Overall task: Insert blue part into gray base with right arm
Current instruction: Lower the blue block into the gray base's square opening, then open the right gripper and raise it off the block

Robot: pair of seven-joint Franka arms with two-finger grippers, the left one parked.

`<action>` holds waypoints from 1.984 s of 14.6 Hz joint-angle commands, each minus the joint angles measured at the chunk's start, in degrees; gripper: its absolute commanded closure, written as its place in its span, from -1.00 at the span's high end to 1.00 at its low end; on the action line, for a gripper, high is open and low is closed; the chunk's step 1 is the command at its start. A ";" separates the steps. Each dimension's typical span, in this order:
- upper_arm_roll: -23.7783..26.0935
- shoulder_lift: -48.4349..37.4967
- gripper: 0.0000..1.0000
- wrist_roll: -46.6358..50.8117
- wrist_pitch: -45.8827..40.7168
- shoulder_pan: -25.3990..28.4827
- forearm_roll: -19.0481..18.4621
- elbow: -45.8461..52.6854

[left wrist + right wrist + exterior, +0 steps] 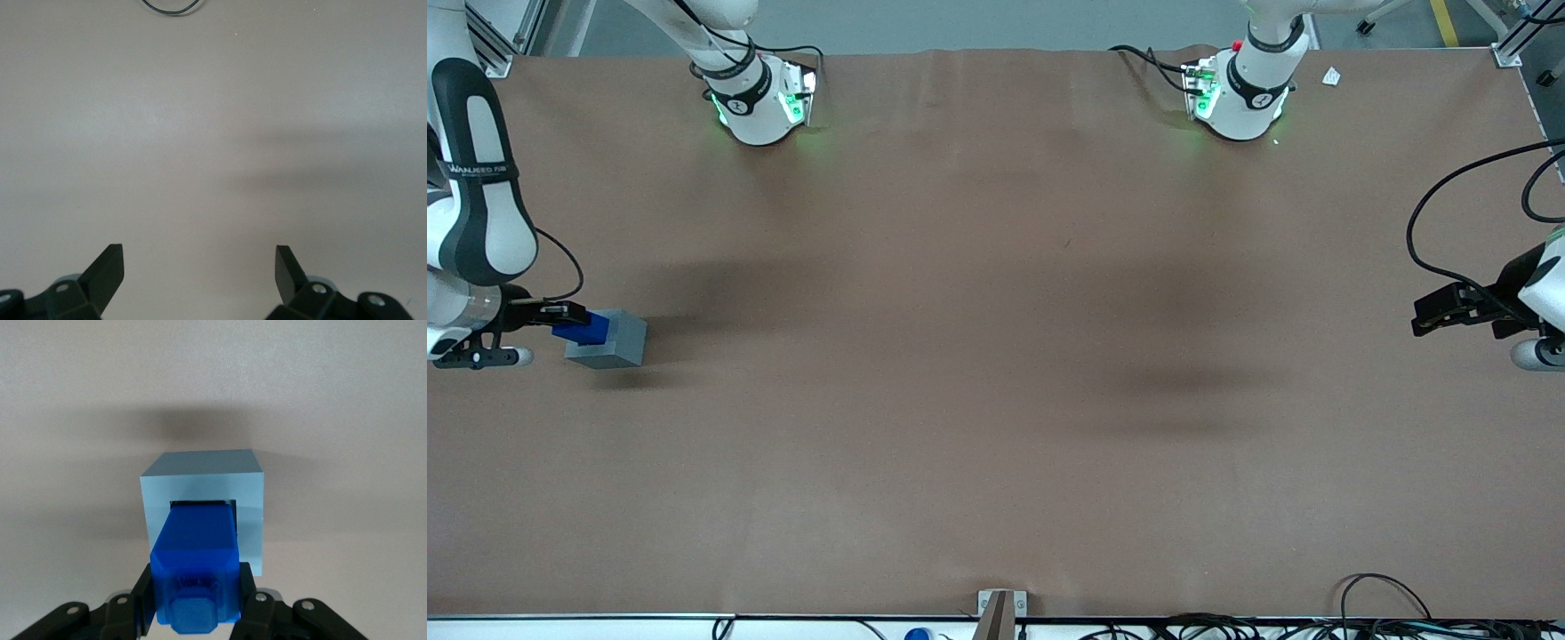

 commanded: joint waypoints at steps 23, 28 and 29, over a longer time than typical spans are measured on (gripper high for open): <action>0.93 -5.15 1.00 2.36 -4.37 1.56 0.41 1.05; 1.11 -12.08 1.00 10.25 -9.55 4.63 4.01 1.13; 1.11 -13.84 1.00 11.58 -10.78 6.12 4.10 1.13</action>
